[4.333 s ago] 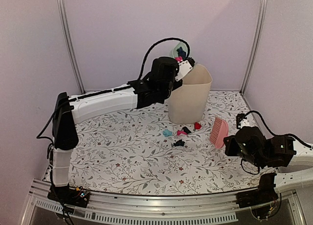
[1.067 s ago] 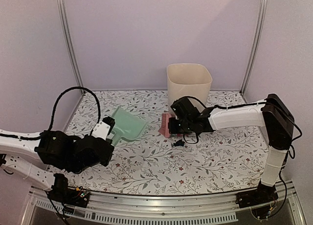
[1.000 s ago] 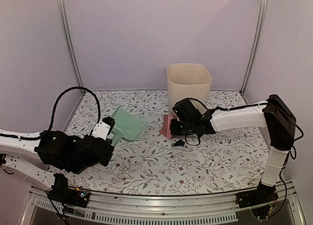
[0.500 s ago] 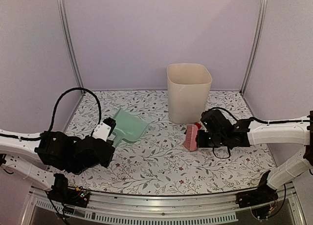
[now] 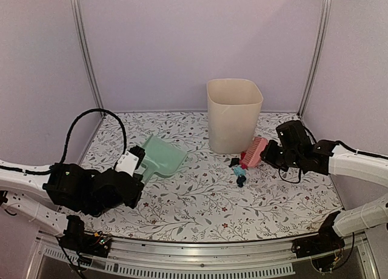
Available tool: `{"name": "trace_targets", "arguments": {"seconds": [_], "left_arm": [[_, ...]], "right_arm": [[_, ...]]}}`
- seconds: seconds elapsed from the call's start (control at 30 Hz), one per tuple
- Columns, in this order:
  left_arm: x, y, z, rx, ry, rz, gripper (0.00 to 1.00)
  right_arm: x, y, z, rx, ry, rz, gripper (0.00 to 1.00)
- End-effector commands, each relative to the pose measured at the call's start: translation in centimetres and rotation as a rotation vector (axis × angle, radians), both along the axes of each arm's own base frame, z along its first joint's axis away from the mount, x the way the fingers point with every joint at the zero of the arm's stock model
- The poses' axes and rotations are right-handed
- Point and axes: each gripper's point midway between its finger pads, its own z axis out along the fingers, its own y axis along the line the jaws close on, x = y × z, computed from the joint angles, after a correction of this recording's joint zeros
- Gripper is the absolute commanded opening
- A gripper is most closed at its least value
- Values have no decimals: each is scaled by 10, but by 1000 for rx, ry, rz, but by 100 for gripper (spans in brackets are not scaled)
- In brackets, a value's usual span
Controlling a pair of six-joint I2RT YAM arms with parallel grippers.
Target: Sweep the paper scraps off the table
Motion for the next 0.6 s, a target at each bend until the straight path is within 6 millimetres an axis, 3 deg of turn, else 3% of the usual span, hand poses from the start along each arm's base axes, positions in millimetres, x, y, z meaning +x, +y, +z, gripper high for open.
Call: {"name": "trace_targets", "arguments": {"seconds": [0.0,0.23,0.4,0.57], "left_arm": [[-3,-6,3,-21,-10,-20,0],[-4,-5,2,-15,-14,-21,0],[-4,-5,0,-10,-15,-21,0],[-4,-5,0,-7,-17,-22,0]], "right_arm": [[26,13,9,186,27,-94,0],[53,37,-11,394,120,-126,0],[72,46,-39,478,206,-117,0],[71,47,-73,466,303,-89,0]]}}
